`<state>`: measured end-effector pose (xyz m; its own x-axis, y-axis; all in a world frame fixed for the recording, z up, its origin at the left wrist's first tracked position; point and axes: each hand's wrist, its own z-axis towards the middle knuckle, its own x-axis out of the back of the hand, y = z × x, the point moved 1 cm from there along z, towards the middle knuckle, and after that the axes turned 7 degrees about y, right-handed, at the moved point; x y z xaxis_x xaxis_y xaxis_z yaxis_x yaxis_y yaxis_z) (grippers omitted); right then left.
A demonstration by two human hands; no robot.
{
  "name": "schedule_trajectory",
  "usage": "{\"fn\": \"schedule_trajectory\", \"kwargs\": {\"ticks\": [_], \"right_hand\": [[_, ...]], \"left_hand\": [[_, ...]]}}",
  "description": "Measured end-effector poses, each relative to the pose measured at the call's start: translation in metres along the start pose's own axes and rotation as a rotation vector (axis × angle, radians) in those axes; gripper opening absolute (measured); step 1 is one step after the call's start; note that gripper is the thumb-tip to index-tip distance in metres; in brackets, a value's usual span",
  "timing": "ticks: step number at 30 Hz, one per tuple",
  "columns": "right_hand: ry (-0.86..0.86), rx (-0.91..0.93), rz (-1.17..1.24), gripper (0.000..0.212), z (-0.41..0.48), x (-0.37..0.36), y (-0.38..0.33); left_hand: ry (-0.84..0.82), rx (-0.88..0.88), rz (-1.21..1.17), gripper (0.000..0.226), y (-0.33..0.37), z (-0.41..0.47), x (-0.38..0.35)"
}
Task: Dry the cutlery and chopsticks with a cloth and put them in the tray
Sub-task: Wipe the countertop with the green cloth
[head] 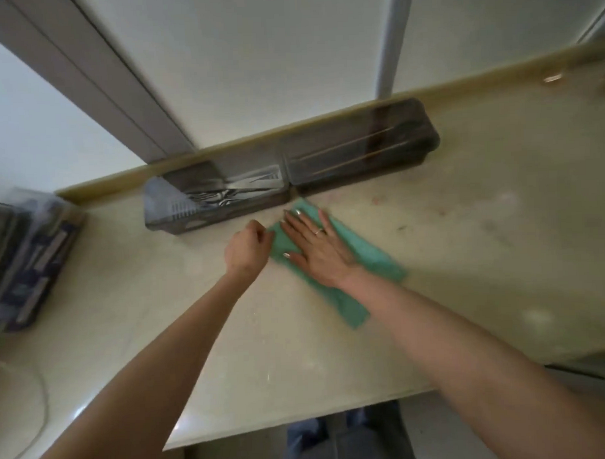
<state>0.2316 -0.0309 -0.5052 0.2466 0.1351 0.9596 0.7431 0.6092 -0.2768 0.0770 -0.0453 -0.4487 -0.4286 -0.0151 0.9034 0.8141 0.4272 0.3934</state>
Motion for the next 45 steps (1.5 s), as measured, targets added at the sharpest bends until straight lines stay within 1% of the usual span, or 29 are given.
{"fn": "schedule_trajectory", "kwargs": {"ticks": [4,7,11,15,18,21,23,25,26,27,28,29,30,31,32,33,34,35,37,38,40,42,45], "right_hand": [[-0.053,0.185,0.001,0.062,0.048,-0.02,-0.059],[-0.085,0.288,-0.049,0.062,0.07,-0.034,-0.105],[-0.119,0.425,-0.094,0.062,0.08,-0.042,-0.145],[-0.162,0.544,-0.081,0.062,0.073,-0.05,-0.173],[-0.169,0.633,-0.083,0.063,0.058,-0.059,-0.2],[-0.196,0.706,-0.02,0.065,0.031,-0.07,-0.238],[-0.219,0.735,-0.012,0.066,0.009,-0.077,-0.266],[-0.231,0.739,-0.075,0.067,-0.011,-0.081,-0.285],[-0.238,0.746,-0.087,0.067,-0.016,-0.079,-0.288],[-0.249,0.752,-0.049,0.065,-0.018,-0.076,-0.287],[-0.243,0.734,0.041,0.062,-0.017,-0.072,-0.283],[-0.203,0.669,0.154,0.057,-0.016,-0.067,-0.275],[-0.11,0.564,0.253,0.051,-0.016,-0.062,-0.265],[0.007,0.44,0.305,0.044,-0.017,-0.058,-0.253],[0.11,0.31,0.299,0.038,-0.018,-0.054,-0.239],[0.152,0.191,0.271,0.035,-0.02,-0.05,-0.227],[0.149,0.103,0.24,0.034,-0.023,-0.045,-0.216],[0.126,0.053,0.218,0.032,-0.025,-0.042,-0.211],[0.052,0.024,0.245,0.024,-0.032,-0.037,-0.211],[0.01,0.011,0.279,0.023,-0.036,-0.034,-0.213],[-0.085,-0.034,0.342,0.015,-0.042,-0.024,-0.216],[-0.168,-0.105,0.361,0.015,-0.047,-0.012,-0.209],[-0.148,-0.206,0.406,0.014,-0.058,0.003,-0.187]], "left_hand": [[0.073,0.141,-0.029,0.027,-0.082,0.002,0.032],[0.129,0.194,-0.058,0.028,-0.13,-0.008,0.053],[0.193,0.249,-0.136,0.026,-0.173,-0.031,0.067],[0.218,0.303,-0.204,0.026,-0.2,-0.067,0.07],[0.263,0.392,-0.303,0.024,-0.213,-0.1,0.074],[0.338,0.509,-0.357,0.022,-0.228,-0.137,0.078],[0.386,0.583,-0.321,0.024,-0.241,-0.162,0.076],[0.397,0.64,-0.25,0.023,-0.25,-0.182,0.068],[0.41,0.646,-0.208,0.02,-0.253,-0.188,0.064],[0.444,0.621,-0.159,0.018,-0.253,-0.193,0.061],[0.491,0.559,-0.117,0.021,-0.25,-0.195,0.059],[0.531,0.457,-0.1,0.027,-0.246,-0.195,0.056],[0.547,0.335,-0.102,0.033,-0.239,-0.193,0.053],[0.532,0.227,-0.101,0.041,-0.231,-0.189,0.048],[0.487,0.156,-0.085,0.05,-0.223,-0.184,0.039],[0.427,0.138,-0.057,0.06,-0.214,-0.177,0.03],[0.369,0.17,-0.028,0.07,-0.206,-0.172,0.019],[0.321,0.233,0.0,0.078,-0.198,-0.166,0.008],[0.276,0.357,0.066,0.087,-0.188,-0.159,-0.008],[0.273,0.383,0.093,0.088,-0.185,-0.157,-0.013],[0.269,0.377,0.132,0.089,-0.182,-0.159,-0.018],[0.261,0.325,0.158,0.088,-0.178,-0.165,-0.022],[0.219,0.208,0.184,0.089,-0.16,-0.175,-0.028]]}}
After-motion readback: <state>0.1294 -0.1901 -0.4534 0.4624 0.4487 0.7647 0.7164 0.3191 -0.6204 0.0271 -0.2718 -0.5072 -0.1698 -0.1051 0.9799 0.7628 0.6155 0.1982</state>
